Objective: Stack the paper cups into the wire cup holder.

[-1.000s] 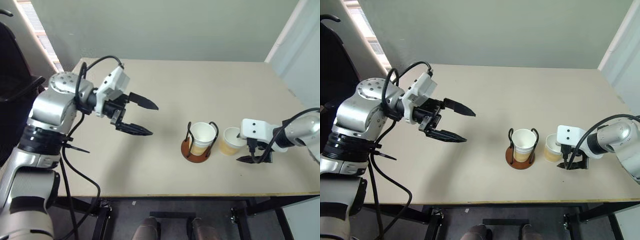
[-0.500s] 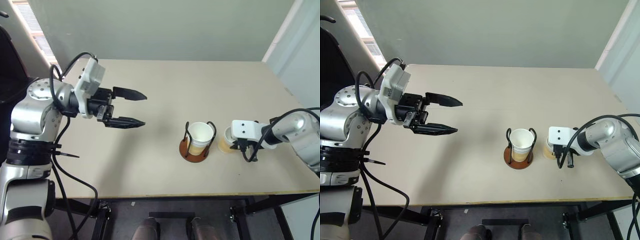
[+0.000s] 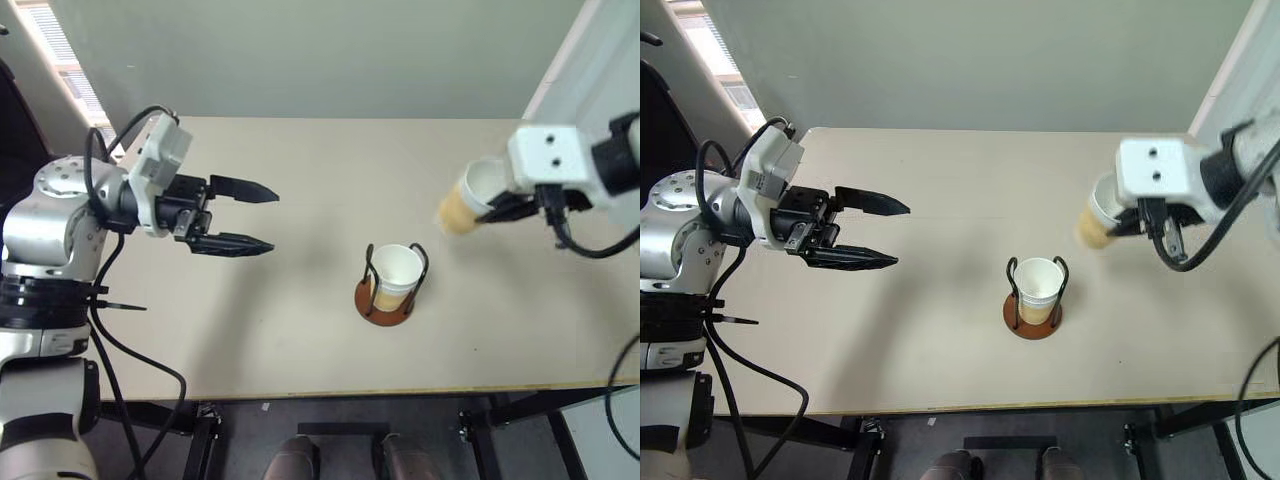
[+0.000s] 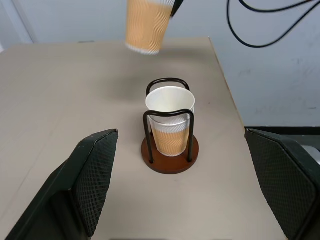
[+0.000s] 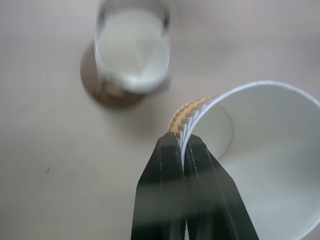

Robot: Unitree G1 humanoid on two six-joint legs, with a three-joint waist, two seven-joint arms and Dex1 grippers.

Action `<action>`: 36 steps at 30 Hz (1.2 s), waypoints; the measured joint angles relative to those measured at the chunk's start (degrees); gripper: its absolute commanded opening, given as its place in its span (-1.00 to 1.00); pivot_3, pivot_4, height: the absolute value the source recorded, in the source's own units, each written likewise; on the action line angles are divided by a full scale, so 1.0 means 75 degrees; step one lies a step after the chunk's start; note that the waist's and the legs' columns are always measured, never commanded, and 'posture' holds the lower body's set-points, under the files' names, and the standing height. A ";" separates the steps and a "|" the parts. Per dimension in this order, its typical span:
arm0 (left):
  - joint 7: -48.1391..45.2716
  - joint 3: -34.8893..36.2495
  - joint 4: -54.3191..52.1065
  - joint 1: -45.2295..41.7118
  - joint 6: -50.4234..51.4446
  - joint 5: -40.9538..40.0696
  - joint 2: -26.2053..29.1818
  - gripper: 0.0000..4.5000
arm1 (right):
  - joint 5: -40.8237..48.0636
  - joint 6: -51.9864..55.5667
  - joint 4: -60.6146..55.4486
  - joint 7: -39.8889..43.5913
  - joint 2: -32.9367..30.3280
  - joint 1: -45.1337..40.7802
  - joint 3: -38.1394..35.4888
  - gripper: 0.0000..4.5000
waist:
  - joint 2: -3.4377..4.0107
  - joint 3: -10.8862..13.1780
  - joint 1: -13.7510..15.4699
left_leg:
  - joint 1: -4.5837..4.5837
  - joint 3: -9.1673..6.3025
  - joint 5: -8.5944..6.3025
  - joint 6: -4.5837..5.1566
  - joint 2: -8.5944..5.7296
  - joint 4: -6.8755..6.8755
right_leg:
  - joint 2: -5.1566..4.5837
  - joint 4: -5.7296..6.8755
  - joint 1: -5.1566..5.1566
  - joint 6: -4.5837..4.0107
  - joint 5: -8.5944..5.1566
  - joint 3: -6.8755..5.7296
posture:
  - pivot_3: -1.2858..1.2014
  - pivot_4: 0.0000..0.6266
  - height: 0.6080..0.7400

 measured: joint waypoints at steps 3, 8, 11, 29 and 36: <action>-0.0004 -0.0163 0.0095 -0.0026 -0.0207 -0.0191 0.0015 0.95 | 0.0181 0.0279 -0.0277 0.0050 0.0344 -0.0109 0.0256 -0.99 | 0.0000 0.0001 0.0003 | -0.0003 -0.0001 0.0009 -0.0020 -0.0001 0.0000 | -0.0001 0.0000 -0.0004 0.0003 0.0002 -0.0002 | 0.03 -0.52 1.00; -0.0012 -0.0534 0.0281 -0.0426 -0.0283 -0.0325 0.0272 0.95 | 0.0257 0.0395 -0.0508 0.0052 0.0677 -0.0003 0.0553 -0.99 | -0.0001 0.0001 0.0019 | -0.0010 -0.0006 0.0011 -0.0023 -0.0003 0.0003 | -0.0003 -0.0002 -0.0006 0.0003 0.0002 -0.0005 | 0.03 -0.52 1.00; -0.0015 -0.0707 0.0545 -0.0901 -0.0252 -0.0319 0.0441 0.95 | 0.0257 0.0384 -0.0569 0.0051 0.0822 0.0126 0.0652 -0.99 | -0.0001 0.0002 0.0009 | -0.0010 -0.0005 0.0010 -0.0022 -0.0004 0.0004 | -0.0005 -0.0001 -0.0006 -0.0002 -0.0001 -0.0003 | 0.03 -0.52 1.00; -0.0025 -0.0977 0.0724 -0.1152 -0.0577 -0.0184 0.0505 0.95 | -0.0879 -0.1064 -0.0373 0.0040 0.1335 0.0624 0.1456 -0.82 | -0.0001 0.0002 -0.0013 | -0.0008 -0.0011 0.0010 -0.0020 -0.0004 0.0003 | -0.0004 0.0016 -0.0012 0.0004 0.0003 -0.0008 | 0.03 -0.52 1.00; -0.0027 -0.1061 0.0730 -0.1152 -0.0700 -0.0118 0.0501 0.95 | -0.0902 -0.0678 -0.0087 -0.0152 0.2038 0.0216 0.1454 -0.04 | -0.0001 0.0002 -0.0025 | -0.0009 -0.0011 0.0012 -0.0023 -0.0003 0.0003 | -0.0003 0.0025 -0.0018 0.0000 0.0002 -0.0009 | 0.03 -0.52 1.00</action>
